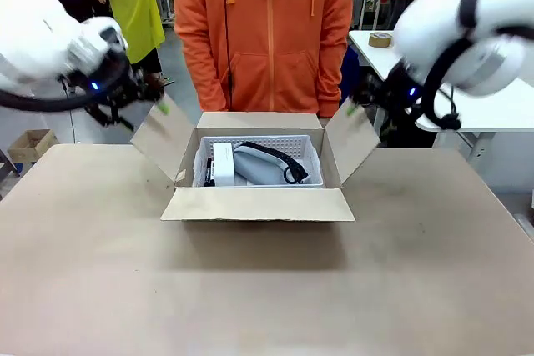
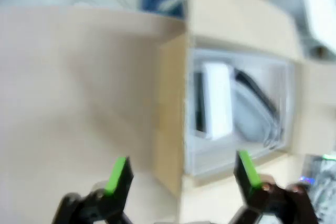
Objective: Pack the gift set into the box.
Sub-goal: Lift both hands away from the flaps of the Package Box.
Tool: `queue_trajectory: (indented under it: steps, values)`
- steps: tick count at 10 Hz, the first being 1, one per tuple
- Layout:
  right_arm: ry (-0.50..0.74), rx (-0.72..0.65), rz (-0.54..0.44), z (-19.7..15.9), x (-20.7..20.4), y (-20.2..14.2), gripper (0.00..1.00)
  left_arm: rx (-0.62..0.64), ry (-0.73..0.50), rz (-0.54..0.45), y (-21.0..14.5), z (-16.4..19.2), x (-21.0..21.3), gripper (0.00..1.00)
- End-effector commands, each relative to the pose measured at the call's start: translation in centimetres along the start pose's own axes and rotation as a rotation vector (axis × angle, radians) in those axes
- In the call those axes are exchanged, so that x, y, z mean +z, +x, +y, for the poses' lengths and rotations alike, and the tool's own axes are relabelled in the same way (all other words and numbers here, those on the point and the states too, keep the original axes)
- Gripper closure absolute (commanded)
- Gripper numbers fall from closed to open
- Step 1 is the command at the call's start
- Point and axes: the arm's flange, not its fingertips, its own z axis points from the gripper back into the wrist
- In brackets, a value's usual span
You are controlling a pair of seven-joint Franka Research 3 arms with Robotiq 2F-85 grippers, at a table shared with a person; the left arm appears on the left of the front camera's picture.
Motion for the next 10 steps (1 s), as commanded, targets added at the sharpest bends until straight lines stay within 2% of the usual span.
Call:
queue_trajectory:
  steps: [1,3,4,5,6,7,10]
  values:
    - [0.549,-0.043,0.182,-10.3,8.5,-1.5,0.00,0.066,-0.716,0.240,-0.3,11.1,6.3,0.00]
    - [0.780,-0.148,0.123,-17.7,10.6,-3.9,0.00,0.236,-0.965,0.162,-0.5,17.7,7.4,0.00]
    - [0.841,-0.268,0.078,-22.0,9.9,-5.1,0.00,0.302,-1.062,0.081,-0.8,21.8,7.5,0.00]
    - [0.894,-0.361,0.052,-25.0,8.8,-5.7,0.00,0.374,-1.109,0.066,-1.0,24.6,7.0,0.00]
    - [0.861,-0.464,-0.012,-26.2,7.7,-5.7,0.00,0.529,-1.068,0.070,-0.6,25.2,5.8,0.00]
    - [0.839,-0.239,0.004,-22.5,12.5,-7.3,0.00,0.179,-0.849,-0.056,-3.5,23.0,10.2,0.00]
    - [0.839,-0.239,0.004,-22.5,12.5,-7.3,0.00,0.179,-0.849,-0.056,-3.5,23.0,10.2,0.00]
